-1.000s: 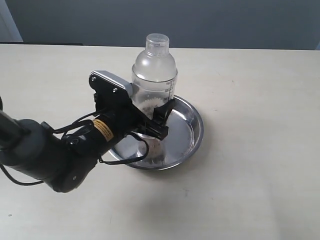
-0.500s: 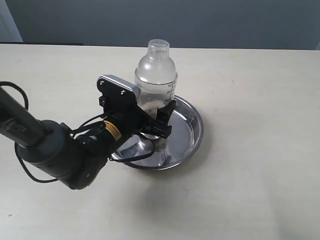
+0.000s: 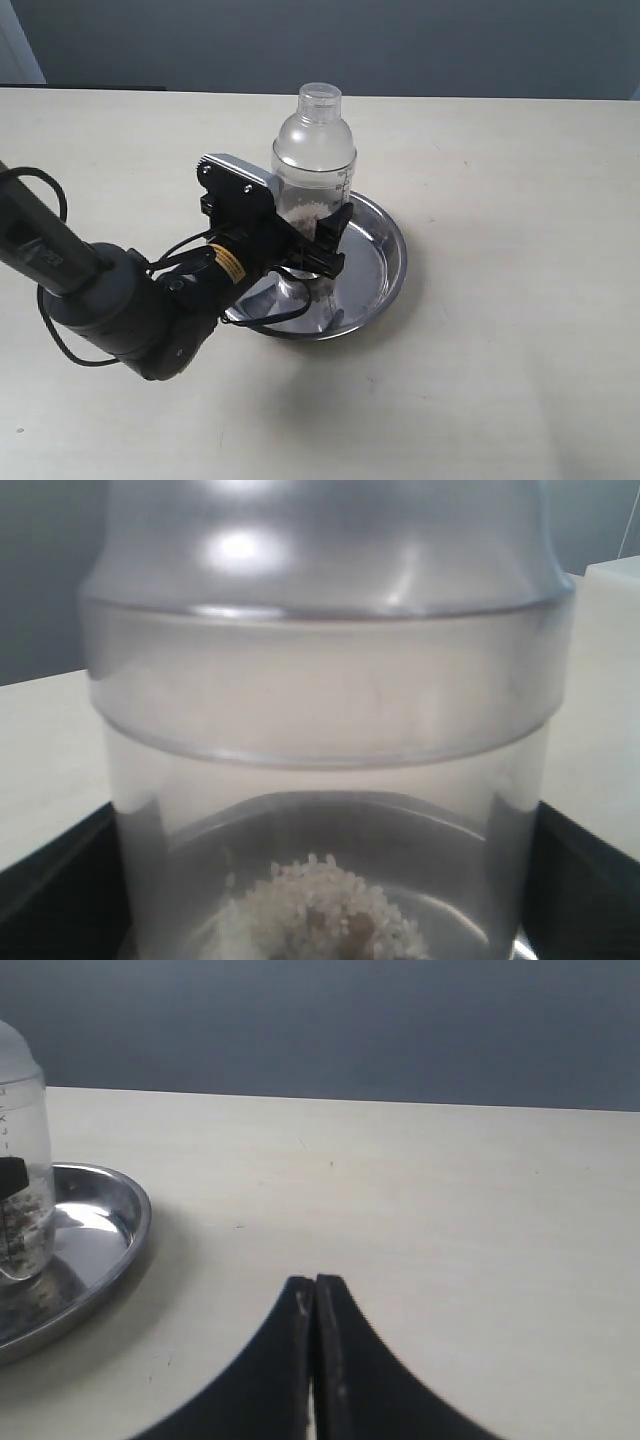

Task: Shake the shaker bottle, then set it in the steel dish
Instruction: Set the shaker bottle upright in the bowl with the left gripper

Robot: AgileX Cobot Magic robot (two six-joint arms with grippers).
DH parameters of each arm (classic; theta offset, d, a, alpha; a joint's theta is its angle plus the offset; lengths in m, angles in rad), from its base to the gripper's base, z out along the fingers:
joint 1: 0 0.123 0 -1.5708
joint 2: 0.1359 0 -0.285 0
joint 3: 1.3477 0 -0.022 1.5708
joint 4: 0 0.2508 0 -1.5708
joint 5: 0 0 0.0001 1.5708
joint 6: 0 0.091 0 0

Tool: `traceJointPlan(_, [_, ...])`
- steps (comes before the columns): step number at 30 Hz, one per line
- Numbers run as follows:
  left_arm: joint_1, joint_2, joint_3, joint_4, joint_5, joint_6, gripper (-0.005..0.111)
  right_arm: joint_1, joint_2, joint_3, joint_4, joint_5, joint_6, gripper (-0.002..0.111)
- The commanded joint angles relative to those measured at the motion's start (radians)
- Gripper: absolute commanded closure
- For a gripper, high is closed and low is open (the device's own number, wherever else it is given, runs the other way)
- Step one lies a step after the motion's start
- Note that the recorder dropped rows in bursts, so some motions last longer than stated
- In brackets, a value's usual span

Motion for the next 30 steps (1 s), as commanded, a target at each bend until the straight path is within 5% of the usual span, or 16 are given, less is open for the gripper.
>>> traceJointPlan(1, [0.001, 0.002, -0.008, 0.016, -0.025, -0.002, 0.1, 0.004, -0.004, 0.001, 0.0, -0.009, 0.0, 0.109])
traceJointPlan(3, [0.001, 0.002, -0.008, 0.025, -0.025, -0.002, 0.089, 0.004, -0.004, 0.001, 0.0, -0.009, 0.0, 0.109])
traceJointPlan(7, [0.001, 0.002, -0.001, 0.019, -0.025, -0.002, 0.043, 0.004, -0.004, 0.001, 0.0, -0.009, 0.0, 0.109])
traceJointPlan(10, [0.001, -0.003, 0.029, 0.019, -0.025, -0.002, 0.031, 0.004, -0.004, 0.001, 0.0, -0.009, 0.0, 0.109])
traceJointPlan(20, [0.001, -0.116, 0.144, 0.011, -0.025, -0.002, 0.026, 0.004, -0.004, 0.001, 0.0, -0.009, 0.0, 0.109])
traceJointPlan(30, [0.001, -0.096, 0.125, 0.018, 0.042, -0.002, 0.015, 0.004, -0.004, 0.001, 0.0, -0.009, 0.0, 0.109])
